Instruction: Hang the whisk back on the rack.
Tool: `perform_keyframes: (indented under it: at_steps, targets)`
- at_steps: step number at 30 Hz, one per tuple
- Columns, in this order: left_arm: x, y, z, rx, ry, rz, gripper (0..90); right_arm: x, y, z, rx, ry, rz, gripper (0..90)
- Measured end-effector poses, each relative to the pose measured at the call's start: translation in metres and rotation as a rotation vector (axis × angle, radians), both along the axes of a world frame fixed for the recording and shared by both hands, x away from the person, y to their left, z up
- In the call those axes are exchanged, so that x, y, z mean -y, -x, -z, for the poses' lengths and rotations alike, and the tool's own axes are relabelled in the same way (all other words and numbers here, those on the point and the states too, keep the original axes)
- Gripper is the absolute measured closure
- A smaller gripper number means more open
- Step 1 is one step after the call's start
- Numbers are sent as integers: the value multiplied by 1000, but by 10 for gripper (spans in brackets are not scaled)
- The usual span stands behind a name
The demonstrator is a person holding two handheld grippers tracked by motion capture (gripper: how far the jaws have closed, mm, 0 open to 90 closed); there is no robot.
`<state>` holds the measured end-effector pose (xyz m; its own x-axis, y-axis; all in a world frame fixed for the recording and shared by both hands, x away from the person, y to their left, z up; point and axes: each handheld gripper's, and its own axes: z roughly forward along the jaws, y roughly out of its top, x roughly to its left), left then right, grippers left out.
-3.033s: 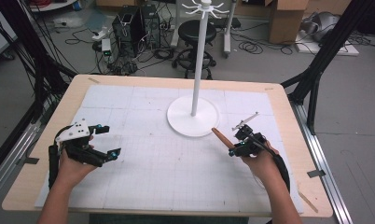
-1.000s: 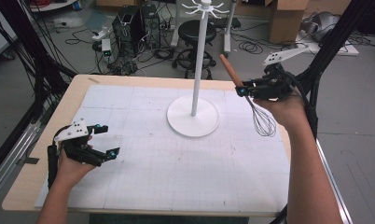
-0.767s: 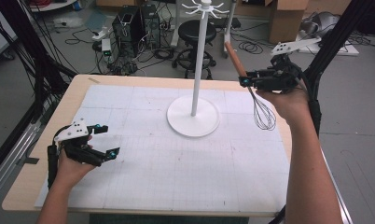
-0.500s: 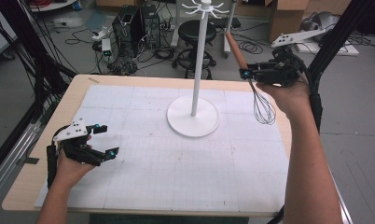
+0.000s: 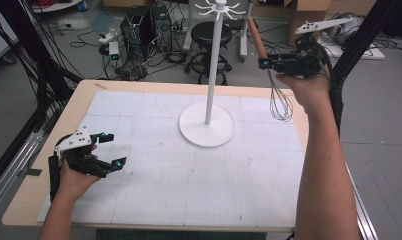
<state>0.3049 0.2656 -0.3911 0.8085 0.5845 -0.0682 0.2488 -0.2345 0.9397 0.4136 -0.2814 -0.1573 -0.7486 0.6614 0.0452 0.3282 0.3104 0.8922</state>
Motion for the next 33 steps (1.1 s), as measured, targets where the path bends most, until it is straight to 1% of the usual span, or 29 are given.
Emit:
perform_keyframes:
  at_steps: [4, 9, 12, 13, 16, 20, 24, 25, 28, 29, 33]
  targets:
    - [2, 1, 0, 0, -8, 7, 17, 1, -4, -5, 3, 10, 18, 699]
    - [-1, 2, -1, 7, -8, -4, 17, 1, -9, -9, 9, 2, 33, 699]
    - [-3, 2, -1, 5, -3, -6, 17, -1, -11, -11, 8, -4, 32, 699]
    - [-3, 2, -1, 3, -3, -6, 17, -2, -12, -12, 18, -3, 27, 699]
    - [-2, 2, 0, 2, -4, -6, 17, -6, -14, -12, 11, 1, 26, 699]
    - [-2, 2, 0, 2, -3, -1, 17, -9, -15, -14, 14, 1, 25, 699]
    - [-3, 2, -1, 3, -3, -9, 17, -10, -16, -15, 20, 0, 18, 699]
    - [-3, 2, -1, 3, -3, -8, 17, -11, -16, -16, 11, 2, 19, 699]
    - [-3, 2, -1, 8, -5, -6, 17, -13, -16, -16, 11, 4, 20, 699]
    - [-3, 2, -1, 5, -1, -7, 17, -13, -17, -17, 19, 9, 19, 700]
    - [-4, 2, -1, 5, 3, -8, 17, -12, -18, -16, 9, 9, 35, 699]
